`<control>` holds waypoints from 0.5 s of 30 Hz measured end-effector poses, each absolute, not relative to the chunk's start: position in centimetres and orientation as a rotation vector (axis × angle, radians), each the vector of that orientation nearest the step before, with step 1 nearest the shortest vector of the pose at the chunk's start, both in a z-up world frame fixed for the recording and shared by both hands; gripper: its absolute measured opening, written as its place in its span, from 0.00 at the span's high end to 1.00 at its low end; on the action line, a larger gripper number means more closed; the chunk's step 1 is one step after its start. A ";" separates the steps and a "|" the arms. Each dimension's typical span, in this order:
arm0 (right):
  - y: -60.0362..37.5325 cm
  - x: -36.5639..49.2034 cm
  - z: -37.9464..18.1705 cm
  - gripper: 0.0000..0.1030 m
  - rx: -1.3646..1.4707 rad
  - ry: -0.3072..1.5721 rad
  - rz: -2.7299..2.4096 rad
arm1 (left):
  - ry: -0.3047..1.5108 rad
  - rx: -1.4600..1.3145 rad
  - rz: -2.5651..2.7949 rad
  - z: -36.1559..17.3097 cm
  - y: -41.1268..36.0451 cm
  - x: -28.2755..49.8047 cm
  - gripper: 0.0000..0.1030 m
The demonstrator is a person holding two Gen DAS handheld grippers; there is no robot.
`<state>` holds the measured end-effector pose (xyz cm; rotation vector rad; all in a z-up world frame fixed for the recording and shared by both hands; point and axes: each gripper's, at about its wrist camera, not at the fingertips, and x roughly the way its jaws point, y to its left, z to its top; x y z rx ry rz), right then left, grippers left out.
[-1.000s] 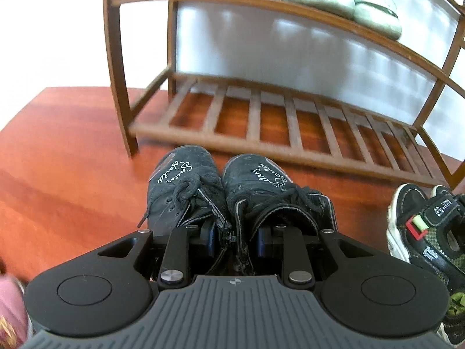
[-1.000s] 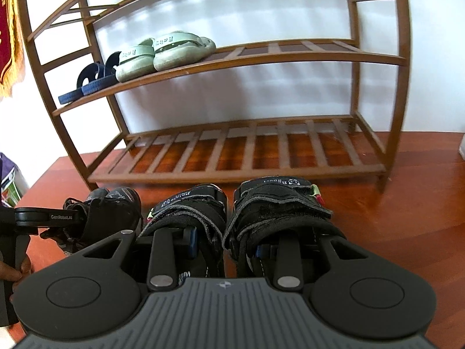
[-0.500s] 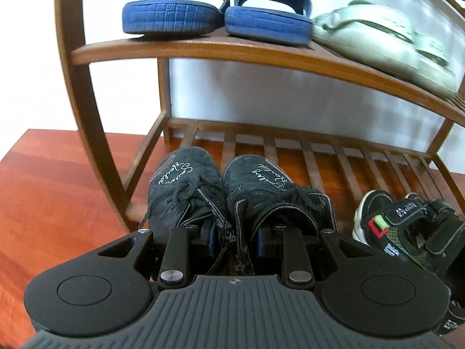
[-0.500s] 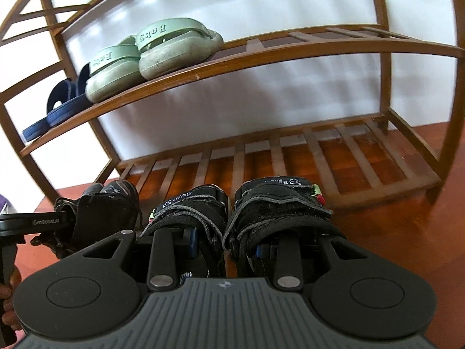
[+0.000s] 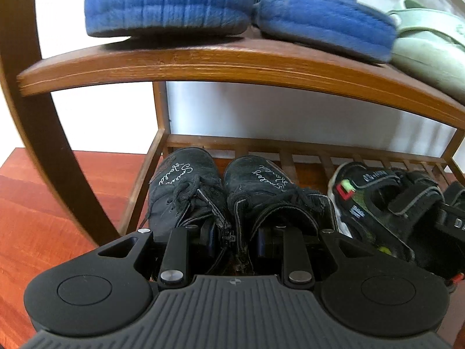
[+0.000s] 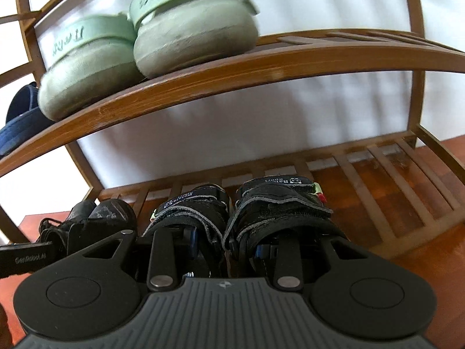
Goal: Organize scattered shoes
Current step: 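Carry both black pairs into the lower shelf of the wooden rack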
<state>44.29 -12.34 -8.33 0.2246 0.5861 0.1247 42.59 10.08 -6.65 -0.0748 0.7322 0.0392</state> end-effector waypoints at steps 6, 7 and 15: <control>-10.4 46.6 -9.6 0.63 0.212 0.594 0.122 | 0.741 -0.087 0.039 -7.1 10.3 43.3 0.72; -10.1 46.9 -9.9 0.63 0.208 0.599 0.121 | 0.743 -0.083 0.037 -7.1 10.2 43.5 0.72; -10.6 47.3 -10.1 0.58 0.205 0.633 0.142 | 0.761 -0.103 0.028 -6.7 10.4 43.8 0.60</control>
